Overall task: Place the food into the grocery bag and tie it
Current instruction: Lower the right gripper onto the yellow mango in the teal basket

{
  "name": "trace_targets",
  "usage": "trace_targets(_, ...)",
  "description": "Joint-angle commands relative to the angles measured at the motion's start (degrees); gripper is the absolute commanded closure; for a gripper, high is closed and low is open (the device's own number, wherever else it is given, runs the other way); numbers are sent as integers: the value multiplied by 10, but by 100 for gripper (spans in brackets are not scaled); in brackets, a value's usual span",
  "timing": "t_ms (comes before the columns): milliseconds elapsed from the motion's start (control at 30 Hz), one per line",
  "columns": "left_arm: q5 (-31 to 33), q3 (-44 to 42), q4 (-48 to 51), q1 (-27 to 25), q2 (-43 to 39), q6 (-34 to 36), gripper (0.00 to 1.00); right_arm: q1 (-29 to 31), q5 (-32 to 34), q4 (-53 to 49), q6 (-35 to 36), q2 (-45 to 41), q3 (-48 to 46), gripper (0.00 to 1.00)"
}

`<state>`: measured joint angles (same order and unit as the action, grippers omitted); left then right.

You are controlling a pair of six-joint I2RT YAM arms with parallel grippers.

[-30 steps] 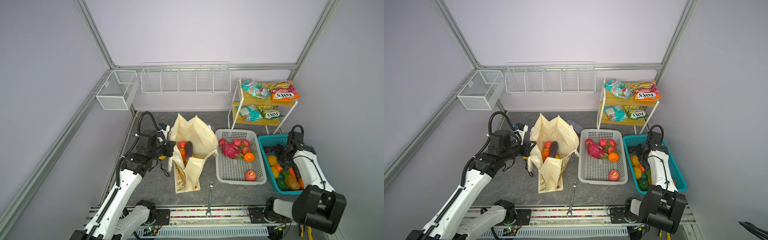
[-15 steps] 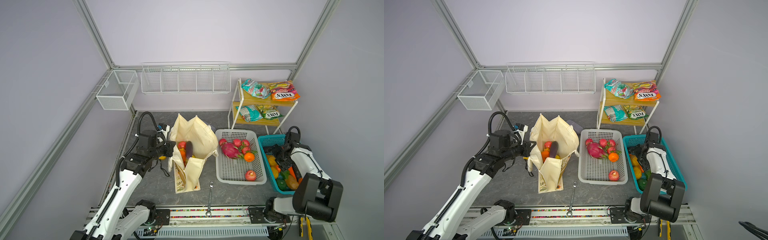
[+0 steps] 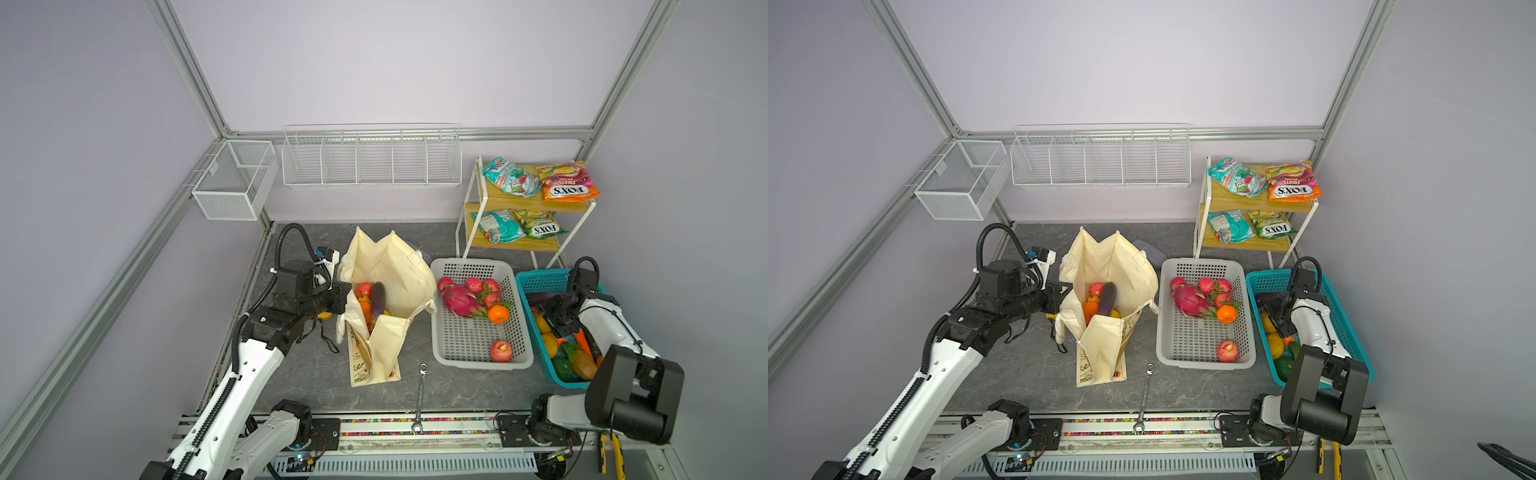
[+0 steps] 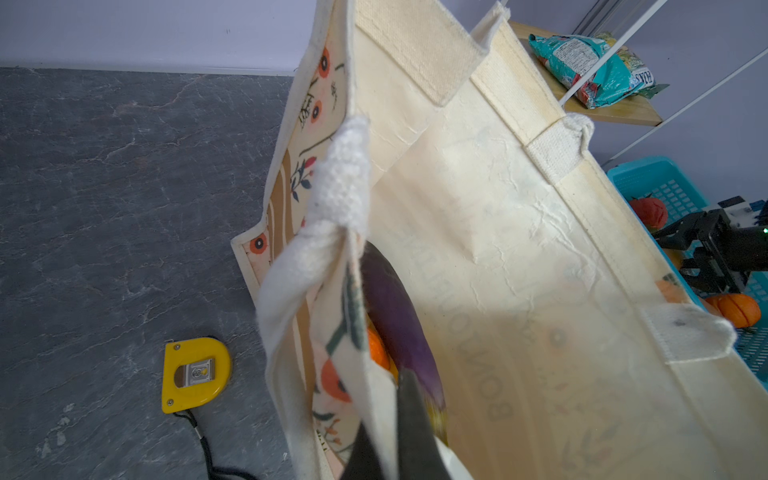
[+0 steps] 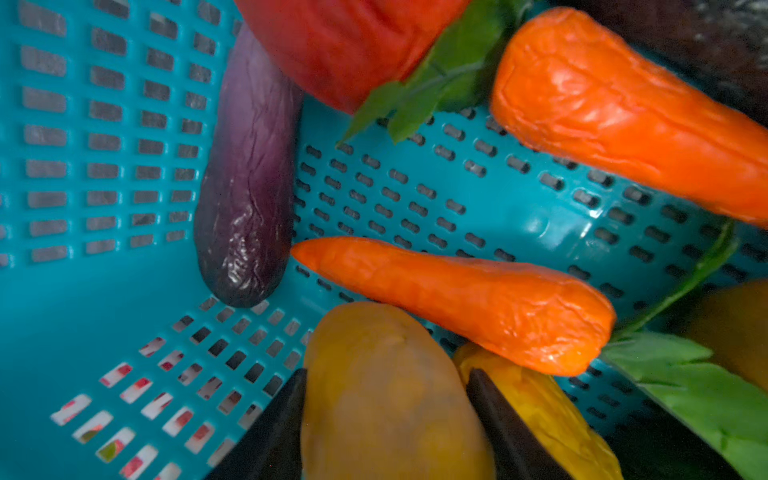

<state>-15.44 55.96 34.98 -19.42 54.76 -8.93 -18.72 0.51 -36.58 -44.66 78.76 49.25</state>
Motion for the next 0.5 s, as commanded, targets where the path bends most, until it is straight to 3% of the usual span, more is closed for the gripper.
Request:
trace_targets(0,-8,-1,-11,-2,-8,8,100,-5,0,-8,-2,-16,-8,49)
trace_targets(167,-10,-1,-11,-2,-10,7,100,-8,-2,-37,-3,-63,7,56)
trace_targets(467,-14,-2,-15,-2,-8,5,100,-7,-51,-114,9,-256,113,53)
